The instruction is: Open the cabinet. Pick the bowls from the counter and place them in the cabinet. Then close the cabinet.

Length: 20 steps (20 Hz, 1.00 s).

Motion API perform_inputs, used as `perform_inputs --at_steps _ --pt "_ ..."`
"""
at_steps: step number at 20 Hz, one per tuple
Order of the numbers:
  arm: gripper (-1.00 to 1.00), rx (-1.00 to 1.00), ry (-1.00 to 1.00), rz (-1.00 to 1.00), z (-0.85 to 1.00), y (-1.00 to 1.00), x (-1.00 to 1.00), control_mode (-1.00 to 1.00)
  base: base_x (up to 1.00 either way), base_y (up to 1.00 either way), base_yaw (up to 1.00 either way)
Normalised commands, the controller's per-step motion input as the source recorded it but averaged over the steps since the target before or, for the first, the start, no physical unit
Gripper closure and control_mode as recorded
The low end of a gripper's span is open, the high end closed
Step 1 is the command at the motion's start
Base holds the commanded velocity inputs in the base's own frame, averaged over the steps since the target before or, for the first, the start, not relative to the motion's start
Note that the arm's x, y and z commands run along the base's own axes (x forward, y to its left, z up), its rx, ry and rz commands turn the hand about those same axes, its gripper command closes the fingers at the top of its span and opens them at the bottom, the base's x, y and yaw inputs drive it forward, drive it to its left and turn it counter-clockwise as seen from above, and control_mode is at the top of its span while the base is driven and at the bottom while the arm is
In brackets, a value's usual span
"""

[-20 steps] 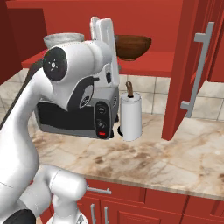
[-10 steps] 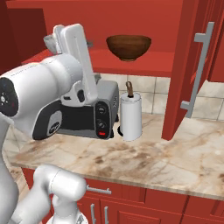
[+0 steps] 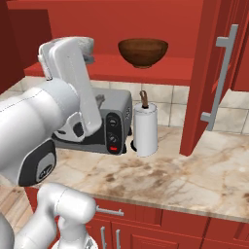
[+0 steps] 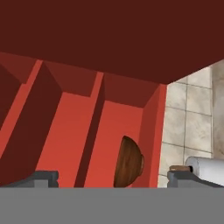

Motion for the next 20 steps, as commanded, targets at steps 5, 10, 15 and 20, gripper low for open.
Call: perform_inputs --at_steps 5,10,15,20 --pt "-1.0 0.0 -0.01 0.0 -0.18 0.01 -0.26 -1.0 0.0 0.0 0.0" --pt "-1.0 0.0 0.0 0.02 -0.71 -0.16 0.02 -1.0 0.0 0.0 0.0" --pt "-1.0 0.0 -0.02 0.05 -0.77 -0.18 0.05 -1.0 0.0 0.0 0.0" --pt "-1.0 0.0 -0.05 0.01 -0.12 -0.1 -0.32 -1.0 0.0 0.0 0.0"
